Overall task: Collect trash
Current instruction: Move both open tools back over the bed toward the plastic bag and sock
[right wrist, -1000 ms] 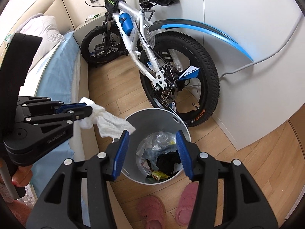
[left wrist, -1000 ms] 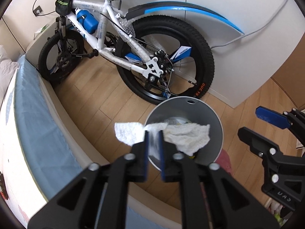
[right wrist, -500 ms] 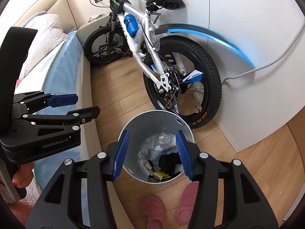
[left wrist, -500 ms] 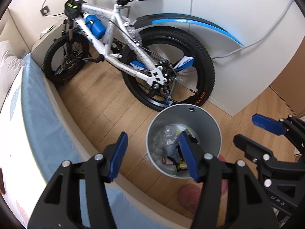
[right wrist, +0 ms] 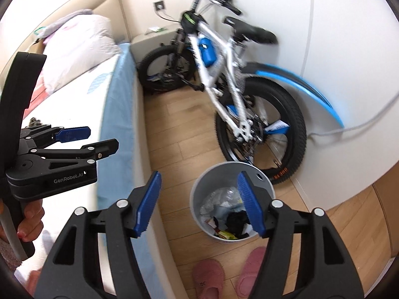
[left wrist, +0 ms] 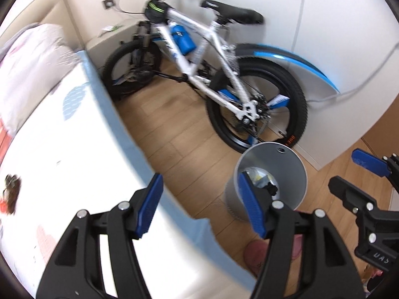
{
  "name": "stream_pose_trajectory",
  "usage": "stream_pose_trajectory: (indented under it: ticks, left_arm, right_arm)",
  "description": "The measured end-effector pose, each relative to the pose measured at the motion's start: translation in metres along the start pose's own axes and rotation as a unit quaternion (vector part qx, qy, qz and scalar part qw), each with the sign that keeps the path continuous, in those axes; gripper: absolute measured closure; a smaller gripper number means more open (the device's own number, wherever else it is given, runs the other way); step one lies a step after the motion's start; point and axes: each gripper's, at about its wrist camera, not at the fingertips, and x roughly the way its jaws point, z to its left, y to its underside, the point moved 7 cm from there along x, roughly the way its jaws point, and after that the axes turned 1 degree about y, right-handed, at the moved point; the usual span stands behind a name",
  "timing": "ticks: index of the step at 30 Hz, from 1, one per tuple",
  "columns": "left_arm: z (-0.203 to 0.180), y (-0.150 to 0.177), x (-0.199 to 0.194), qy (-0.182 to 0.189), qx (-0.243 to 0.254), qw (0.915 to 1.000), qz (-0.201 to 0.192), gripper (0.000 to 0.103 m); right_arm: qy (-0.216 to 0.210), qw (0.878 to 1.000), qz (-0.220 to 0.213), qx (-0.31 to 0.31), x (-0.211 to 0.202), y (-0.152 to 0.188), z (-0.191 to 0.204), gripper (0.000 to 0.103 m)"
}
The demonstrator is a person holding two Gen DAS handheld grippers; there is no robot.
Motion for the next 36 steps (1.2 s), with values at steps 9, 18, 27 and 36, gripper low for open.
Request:
stream_pose_trajectory:
  ticks: [9, 18, 27, 36]
  left_arm:
    - [0.088, 0.038, -0.081, -0.055, -0.056, 0.9964, -0.032, 0.035]
    - [0.218, 0.097, -0.172, -0.143, -0.129, 0.9798, -0.054, 0.034]
    - [0.348, 0.149, -0.236, -0.216, -0.200, 0.9538, -0.060, 0.033]
    - [0.458, 0.177, -0.229, -0.230, -0.264, 0.9348, -0.059, 0.033]
  right_arm:
    - [-0.043, 0.996, -0.031, -0.070, -0.045, -0.018, 0.101, 0.039]
    - [-0.113, 0.978, -0.073, -0.162, -0.089, -0.043, 0.254, 0.037]
    - [-0.191, 0.954, -0.076, -0.218, -0.095, -0.050, 0.412, 0.035]
    - [-0.219, 0.937, -0.063, -0.265, -0.050, -0.059, 0.538, 0.035]
